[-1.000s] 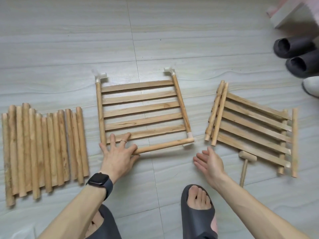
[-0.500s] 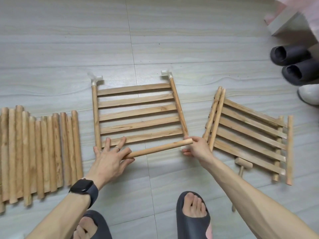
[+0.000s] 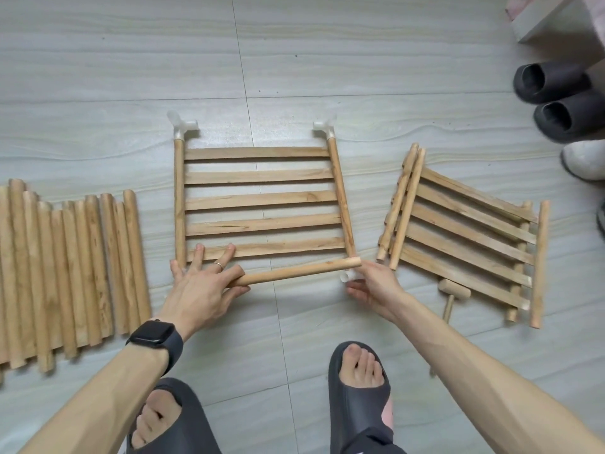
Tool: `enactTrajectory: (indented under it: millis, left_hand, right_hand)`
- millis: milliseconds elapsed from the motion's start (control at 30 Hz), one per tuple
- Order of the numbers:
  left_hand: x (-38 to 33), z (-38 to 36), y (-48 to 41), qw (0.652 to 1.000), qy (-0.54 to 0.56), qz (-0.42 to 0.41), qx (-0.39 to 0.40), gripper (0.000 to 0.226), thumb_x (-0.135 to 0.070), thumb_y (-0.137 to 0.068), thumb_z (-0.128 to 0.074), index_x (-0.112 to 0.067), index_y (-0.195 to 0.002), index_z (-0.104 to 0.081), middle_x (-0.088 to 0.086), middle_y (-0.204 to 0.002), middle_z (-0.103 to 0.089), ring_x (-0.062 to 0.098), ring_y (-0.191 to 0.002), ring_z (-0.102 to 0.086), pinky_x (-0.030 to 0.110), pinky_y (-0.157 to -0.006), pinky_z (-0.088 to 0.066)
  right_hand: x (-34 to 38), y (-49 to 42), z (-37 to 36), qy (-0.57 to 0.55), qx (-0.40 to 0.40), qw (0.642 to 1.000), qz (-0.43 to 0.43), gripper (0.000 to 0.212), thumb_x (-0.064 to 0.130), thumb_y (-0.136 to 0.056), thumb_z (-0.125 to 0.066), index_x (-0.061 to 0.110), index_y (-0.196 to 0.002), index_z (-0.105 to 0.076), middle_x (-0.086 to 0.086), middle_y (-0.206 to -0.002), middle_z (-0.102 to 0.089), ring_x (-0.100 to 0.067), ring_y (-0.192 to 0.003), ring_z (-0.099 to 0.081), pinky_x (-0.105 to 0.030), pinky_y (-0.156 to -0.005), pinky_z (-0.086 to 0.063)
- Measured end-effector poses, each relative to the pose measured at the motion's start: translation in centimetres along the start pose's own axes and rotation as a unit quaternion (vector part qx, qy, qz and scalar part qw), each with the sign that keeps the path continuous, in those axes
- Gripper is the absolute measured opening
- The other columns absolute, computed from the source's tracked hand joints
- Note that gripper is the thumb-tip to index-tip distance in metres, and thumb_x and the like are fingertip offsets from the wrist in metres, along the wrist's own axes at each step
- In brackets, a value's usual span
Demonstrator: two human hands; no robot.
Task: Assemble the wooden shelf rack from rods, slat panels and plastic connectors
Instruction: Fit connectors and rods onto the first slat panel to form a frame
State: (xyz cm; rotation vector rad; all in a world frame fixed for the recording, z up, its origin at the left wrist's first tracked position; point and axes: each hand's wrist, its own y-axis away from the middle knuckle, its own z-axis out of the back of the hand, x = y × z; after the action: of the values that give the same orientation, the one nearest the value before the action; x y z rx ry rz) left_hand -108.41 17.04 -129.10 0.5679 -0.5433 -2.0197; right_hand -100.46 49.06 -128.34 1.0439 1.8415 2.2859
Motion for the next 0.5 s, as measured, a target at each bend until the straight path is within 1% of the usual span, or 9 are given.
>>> enactTrajectory:
  millis: [67,100,133,167,233,300,367,433,500]
  left_hand:
    - [-0.2,0.2,-0.2,1.0,0.007,0.002,0.004,0.037,-0.068,-0.097,-0.027,-0.041,-0.112,-0.048,-0.016,-0.168,-0.006,0.045,-0.152,-0.008,0.075,-0.106,-0.024]
    - [-0.3,0.3,-0.3,1.0,0.009,0.002,0.005,0.038,-0.068,-0.097,-0.027,-0.041,-0.112,-0.048,-0.016,-0.168,-0.007,0.044,-0.151,-0.009,0.074,-0.105,-0.025]
    - [-0.4,0.4,-0.4,1.0,0.011,0.004,0.005,0.037,-0.068,-0.097,-0.027,-0.042,-0.113,-0.048,-0.015,-0.168,-0.008,0.044,-0.151,-0.009,0.074,-0.105,-0.026]
    - [-0.5,0.5,-0.5,1.0,0.014,0.007,0.005,0.037,-0.067,-0.097,-0.028,-0.042,-0.114,-0.048,-0.014,-0.168,-0.009,0.044,-0.151,-0.008,0.075,-0.104,-0.026]
    - [-0.7,0.7,-0.7,1.0,0.025,0.013,0.008,0.035,-0.066,-0.098,-0.03,-0.041,-0.114,-0.049,-0.012,-0.169,-0.008,0.045,-0.151,-0.006,0.077,-0.105,-0.024]
    - [-0.8,0.7,-0.6,1.0,0.021,0.012,0.011,0.036,-0.066,-0.098,-0.029,-0.042,-0.115,-0.049,-0.011,-0.169,-0.005,0.046,-0.152,-0.005,0.078,-0.106,-0.023]
    - [-0.8,0.4,-0.4,1.0,0.002,0.009,0.011,0.041,-0.069,-0.096,-0.024,-0.042,-0.116,-0.048,-0.01,-0.169,-0.002,0.047,-0.152,-0.005,0.077,-0.106,-0.022]
    - [-1.0,0.1,-0.3,1.0,-0.016,0.008,0.005,0.052,-0.072,-0.09,-0.015,-0.041,-0.117,-0.048,-0.01,-0.169,0.0,0.048,-0.151,-0.005,0.077,-0.106,-0.021]
    - [-1.1,0.0,-0.2,1.0,-0.018,0.008,-0.001,0.062,-0.073,-0.084,-0.007,-0.04,-0.117,-0.048,-0.009,-0.169,0.0,0.049,-0.151,-0.005,0.077,-0.107,-0.019]
  right_hand:
    - [-1.2,0.2,-2.1,0.084,-0.132,0.984,0.085,0.027,0.019,-0.103,-0.057,0.01,-0.128,-0.063,-0.007,-0.094,-0.069,-0.013,-0.056,-0.07,-0.021,-0.051,-0.055]
    - [-2.2,0.3,-2.9,0.084,-0.175,0.975,0.111,0.027,0.022,-0.102,-0.059,0.016,-0.128,-0.061,-0.005,-0.093,-0.07,-0.012,-0.057,-0.071,-0.021,-0.054,-0.057]
    - [-3.2,0.4,-3.4,0.066,-0.194,0.971,0.126,0.029,0.024,-0.1,-0.062,0.015,-0.129,-0.061,-0.002,-0.093,-0.071,-0.009,-0.057,-0.071,-0.021,-0.057,-0.058]
    - [-4.1,0.6,-3.6,0.034,-0.197,0.972,0.126,0.031,0.024,-0.099,-0.063,0.013,-0.128,-0.061,-0.002,-0.095,-0.071,-0.007,-0.056,-0.07,-0.021,-0.058,-0.058]
    - [-5.0,1.0,-3.4,-0.056,-0.168,0.979,0.099,0.029,0.02,-0.098,-0.067,0.005,-0.123,-0.065,-0.008,-0.097,-0.068,-0.007,-0.056,-0.068,-0.021,-0.058,-0.058]
    - [-4.2,1.3,-2.5,-0.137,-0.132,0.979,0.072,0.023,0.014,-0.096,-0.069,0.0,-0.114,-0.066,-0.009,-0.085,-0.063,-0.01,-0.053,-0.065,-0.024,-0.056,-0.057]
    - [-2.4,1.4,-1.1,-0.189,-0.114,0.973,0.07,0.019,0.01,-0.093,-0.071,0.003,-0.11,-0.064,-0.008,-0.079,-0.06,-0.012,-0.05,-0.061,-0.025,-0.052,-0.056]
    - [-0.1,1.3,0.1,-0.195,-0.117,0.969,0.094,0.023,0.012,-0.091,-0.074,0.003,-0.11,-0.064,-0.006,-0.076,-0.059,-0.012,-0.051,-0.06,-0.025,-0.051,-0.055]
    - [1.6,1.5,0.8,-0.154,-0.117,0.972,0.131,0.023,0.016,-0.09,-0.076,0.004,-0.106,-0.064,-0.004,-0.073,-0.06,-0.012,-0.053,-0.062,-0.025,-0.053,-0.055]
